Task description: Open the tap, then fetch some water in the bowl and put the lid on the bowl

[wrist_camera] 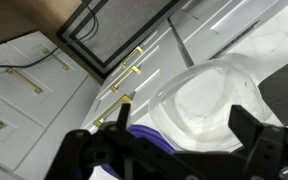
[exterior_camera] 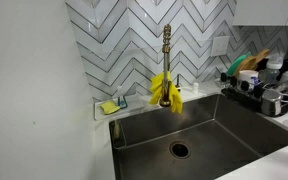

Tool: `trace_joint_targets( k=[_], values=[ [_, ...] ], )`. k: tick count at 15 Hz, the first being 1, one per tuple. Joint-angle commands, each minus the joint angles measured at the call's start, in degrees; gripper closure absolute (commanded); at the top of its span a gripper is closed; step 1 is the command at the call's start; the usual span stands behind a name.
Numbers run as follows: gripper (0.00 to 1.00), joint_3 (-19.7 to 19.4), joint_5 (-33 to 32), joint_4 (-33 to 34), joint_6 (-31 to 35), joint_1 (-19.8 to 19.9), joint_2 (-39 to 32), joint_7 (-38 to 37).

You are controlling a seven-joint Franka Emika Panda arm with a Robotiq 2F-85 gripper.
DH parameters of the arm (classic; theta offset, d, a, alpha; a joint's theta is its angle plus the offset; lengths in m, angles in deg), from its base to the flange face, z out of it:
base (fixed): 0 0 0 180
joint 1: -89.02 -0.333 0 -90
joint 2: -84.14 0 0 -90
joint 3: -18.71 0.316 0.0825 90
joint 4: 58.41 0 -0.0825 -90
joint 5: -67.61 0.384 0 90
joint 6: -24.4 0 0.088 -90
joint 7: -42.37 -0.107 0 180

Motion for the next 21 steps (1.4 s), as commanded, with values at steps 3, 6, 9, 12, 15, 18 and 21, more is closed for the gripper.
trace_joint_targets(
  k=[3,6,9,12,15,18,21],
  values=[
    [0.00,0.2,0.1,0.1,-0.1,0.2,0.0,0.1],
    [0.00,0.2,0.1,0.1,-0.1,0.2,0.0,0.1],
    [0.00,0.7,1.3,-0.1,0.0,-0.9,0.1,-0.1],
    [0.00,4.9,6.8,0.4,-0.5,-5.8,1.3,-2.9],
    [0.00,9.5,12.0,3.7,-0.8,-10.8,0.6,-5.2],
    [0.00,12.9,17.9,7.1,4.1,-16.8,-2.3,-4.8],
    [0.00,13.8,19.0,7.0,6.6,-17.7,-1.6,-5.0]
  ],
)
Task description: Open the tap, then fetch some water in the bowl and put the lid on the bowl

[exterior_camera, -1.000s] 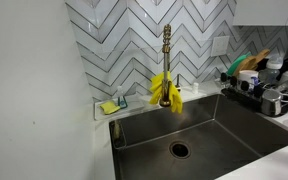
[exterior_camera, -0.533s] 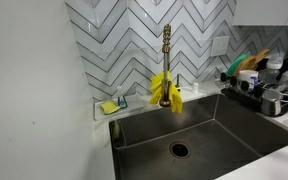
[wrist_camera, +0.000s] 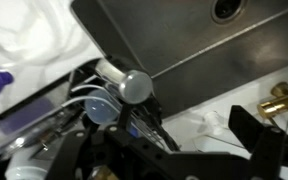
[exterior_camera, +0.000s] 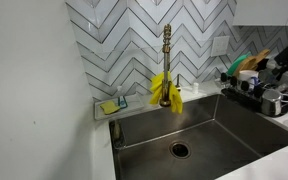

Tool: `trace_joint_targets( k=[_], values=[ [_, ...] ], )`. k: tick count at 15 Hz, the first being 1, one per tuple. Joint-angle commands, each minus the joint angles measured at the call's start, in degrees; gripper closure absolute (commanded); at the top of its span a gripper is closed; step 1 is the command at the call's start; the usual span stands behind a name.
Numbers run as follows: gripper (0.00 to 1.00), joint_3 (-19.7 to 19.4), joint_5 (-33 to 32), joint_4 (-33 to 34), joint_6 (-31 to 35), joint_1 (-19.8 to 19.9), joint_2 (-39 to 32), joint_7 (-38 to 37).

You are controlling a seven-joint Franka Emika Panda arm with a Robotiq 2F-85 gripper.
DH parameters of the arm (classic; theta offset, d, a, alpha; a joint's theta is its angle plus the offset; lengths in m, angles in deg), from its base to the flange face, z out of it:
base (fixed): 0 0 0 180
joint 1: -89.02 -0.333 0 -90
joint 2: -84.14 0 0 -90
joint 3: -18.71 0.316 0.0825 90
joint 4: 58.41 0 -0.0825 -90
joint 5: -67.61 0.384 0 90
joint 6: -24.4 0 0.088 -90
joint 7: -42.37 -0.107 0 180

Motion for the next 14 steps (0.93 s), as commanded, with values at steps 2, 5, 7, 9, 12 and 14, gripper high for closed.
trace_joint_targets(
  k=[2,5,7,9,12,14],
  values=[
    [0.00,0.5,2.0,0.7,3.4,-2.2,-1.7,0.0],
    [0.00,0.3,2.4,1.3,3.9,-2.3,-2.9,0.1],
    [0.00,0.3,4.3,0.9,6.5,-3.2,-3.9,0.4],
    [0.00,0.4,7.2,2.1,9.1,-5.3,-6.8,1.4],
    [0.00,1.4,11.6,4.4,13.0,-8.6,-11.9,2.3],
    [0.00,2.1,14.1,6.9,15.1,-10.5,-15.9,3.3]
  ],
)
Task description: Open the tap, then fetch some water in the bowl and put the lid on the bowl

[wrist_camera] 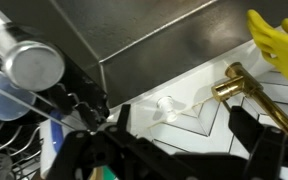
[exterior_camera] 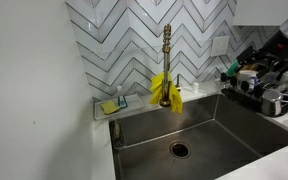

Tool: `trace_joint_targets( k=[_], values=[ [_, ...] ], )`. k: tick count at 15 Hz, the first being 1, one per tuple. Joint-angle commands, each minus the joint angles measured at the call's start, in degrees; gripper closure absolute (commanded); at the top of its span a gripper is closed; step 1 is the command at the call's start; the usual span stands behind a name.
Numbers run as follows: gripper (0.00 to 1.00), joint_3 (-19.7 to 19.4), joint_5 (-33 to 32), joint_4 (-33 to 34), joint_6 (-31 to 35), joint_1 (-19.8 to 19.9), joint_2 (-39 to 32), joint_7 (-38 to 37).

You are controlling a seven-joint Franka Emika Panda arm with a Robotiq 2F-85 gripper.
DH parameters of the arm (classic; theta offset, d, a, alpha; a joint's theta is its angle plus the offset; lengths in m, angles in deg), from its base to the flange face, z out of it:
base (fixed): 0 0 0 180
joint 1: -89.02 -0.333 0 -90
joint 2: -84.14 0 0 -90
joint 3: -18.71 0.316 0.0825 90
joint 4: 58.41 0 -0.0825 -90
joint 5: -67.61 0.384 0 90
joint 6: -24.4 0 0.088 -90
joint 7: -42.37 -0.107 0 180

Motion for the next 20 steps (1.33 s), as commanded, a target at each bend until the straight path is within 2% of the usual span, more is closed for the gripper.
trace_joint_targets(
  k=[1,4,7,8,11,18,20],
  values=[
    [0.00,1.0,5.4,5.7,3.6,-3.3,-8.6,3.3],
    [0.00,1.5,10.3,10.7,4.6,-4.8,-14.9,8.9],
    [0.00,3.0,15.1,16.1,4.8,-3.8,-21.2,15.2],
    [0.00,4.0,11.8,12.4,3.8,-2.4,-16.9,11.0],
    [0.00,4.7,13.0,15.9,4.1,-1.9,-21.0,13.3],
    [0.00,4.8,13.1,16.7,4.1,-1.9,-21.5,13.4],
    [0.00,5.3,13.8,18.6,3.7,-1.9,-23.1,14.0]
  ],
)
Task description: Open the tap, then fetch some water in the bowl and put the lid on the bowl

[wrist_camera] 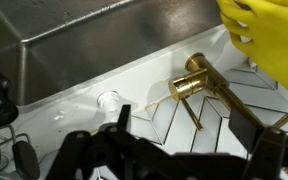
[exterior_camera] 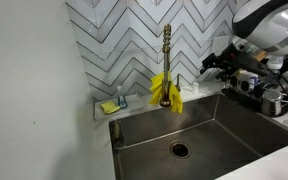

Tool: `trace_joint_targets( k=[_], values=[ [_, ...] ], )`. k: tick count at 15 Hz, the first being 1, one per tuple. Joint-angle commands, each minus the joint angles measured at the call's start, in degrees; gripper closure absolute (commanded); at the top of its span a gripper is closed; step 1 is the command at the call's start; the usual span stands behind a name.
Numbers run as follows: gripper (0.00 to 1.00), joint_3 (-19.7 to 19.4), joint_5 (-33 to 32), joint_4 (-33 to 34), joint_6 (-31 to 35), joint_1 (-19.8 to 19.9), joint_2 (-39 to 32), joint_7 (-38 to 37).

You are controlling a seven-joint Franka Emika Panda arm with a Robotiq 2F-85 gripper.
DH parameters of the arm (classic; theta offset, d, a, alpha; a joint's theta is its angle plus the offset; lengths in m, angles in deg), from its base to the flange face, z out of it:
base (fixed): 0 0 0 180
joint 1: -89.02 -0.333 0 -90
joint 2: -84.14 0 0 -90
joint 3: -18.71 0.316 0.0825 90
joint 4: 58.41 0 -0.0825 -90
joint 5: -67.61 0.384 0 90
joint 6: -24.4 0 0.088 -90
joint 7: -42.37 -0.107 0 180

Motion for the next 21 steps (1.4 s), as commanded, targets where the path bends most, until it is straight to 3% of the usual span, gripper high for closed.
trace_joint_targets(
  k=[1,10,21],
  values=[
    [0.00,3.2,0.0,2.9,-0.4,2.4,-2.4,0.3],
    [0.00,7.2,-3.8,12.1,-0.5,4.2,-11.3,0.2],
    [0.00,9.9,-11.3,22.0,5.3,4.8,-22.5,-2.0]
  ],
)
